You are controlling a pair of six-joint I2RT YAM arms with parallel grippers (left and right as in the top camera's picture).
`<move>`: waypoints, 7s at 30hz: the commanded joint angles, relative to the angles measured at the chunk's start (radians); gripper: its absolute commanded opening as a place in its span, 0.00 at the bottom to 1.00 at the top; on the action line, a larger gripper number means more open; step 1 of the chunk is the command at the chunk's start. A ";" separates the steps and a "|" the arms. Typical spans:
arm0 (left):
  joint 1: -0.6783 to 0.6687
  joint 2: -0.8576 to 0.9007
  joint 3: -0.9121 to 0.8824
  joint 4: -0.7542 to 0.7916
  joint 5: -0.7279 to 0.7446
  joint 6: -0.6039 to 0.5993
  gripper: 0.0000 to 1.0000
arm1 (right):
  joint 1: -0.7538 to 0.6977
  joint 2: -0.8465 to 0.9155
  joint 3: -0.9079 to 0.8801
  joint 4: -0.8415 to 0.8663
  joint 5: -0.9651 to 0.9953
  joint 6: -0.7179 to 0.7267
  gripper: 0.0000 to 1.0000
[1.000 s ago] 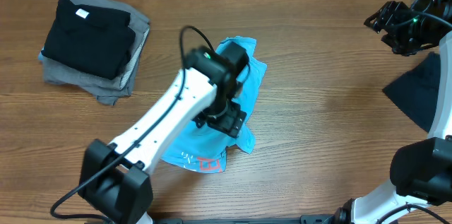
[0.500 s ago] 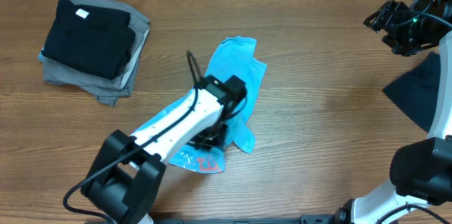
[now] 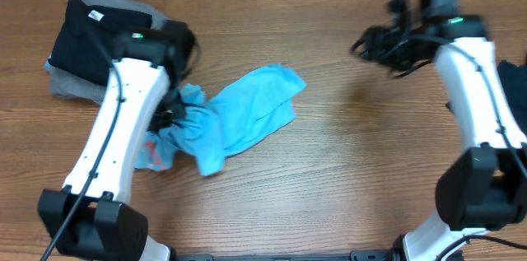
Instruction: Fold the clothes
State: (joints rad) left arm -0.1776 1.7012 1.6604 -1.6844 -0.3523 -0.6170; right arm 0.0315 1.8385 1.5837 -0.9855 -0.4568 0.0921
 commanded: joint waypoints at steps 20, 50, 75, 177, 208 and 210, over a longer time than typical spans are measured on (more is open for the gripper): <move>0.027 -0.021 0.023 0.010 0.033 0.065 0.16 | 0.315 0.065 -0.512 0.742 0.071 0.229 0.61; 0.027 -0.021 0.025 0.064 0.154 0.195 0.27 | 0.045 -0.231 -0.268 0.529 -0.121 0.214 0.04; -0.265 -0.018 -0.029 0.442 0.735 0.728 0.56 | -0.218 -0.581 -0.011 0.282 -0.018 0.225 0.04; -0.294 -0.519 0.280 1.329 -0.070 0.628 0.05 | 0.523 -0.200 0.084 -0.218 -0.214 -0.319 0.36; -0.294 -0.410 0.280 0.755 -0.119 0.634 0.58 | 0.711 -0.200 -0.034 -0.076 0.468 0.335 0.76; -0.294 -0.364 0.280 0.633 -0.089 0.612 0.63 | 0.638 -0.200 -0.034 -0.100 0.459 0.438 0.76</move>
State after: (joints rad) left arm -0.4759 1.2713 1.9404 -0.9607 -0.4591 0.0433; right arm 0.7601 1.6653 1.5524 -1.0737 -0.1345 0.2794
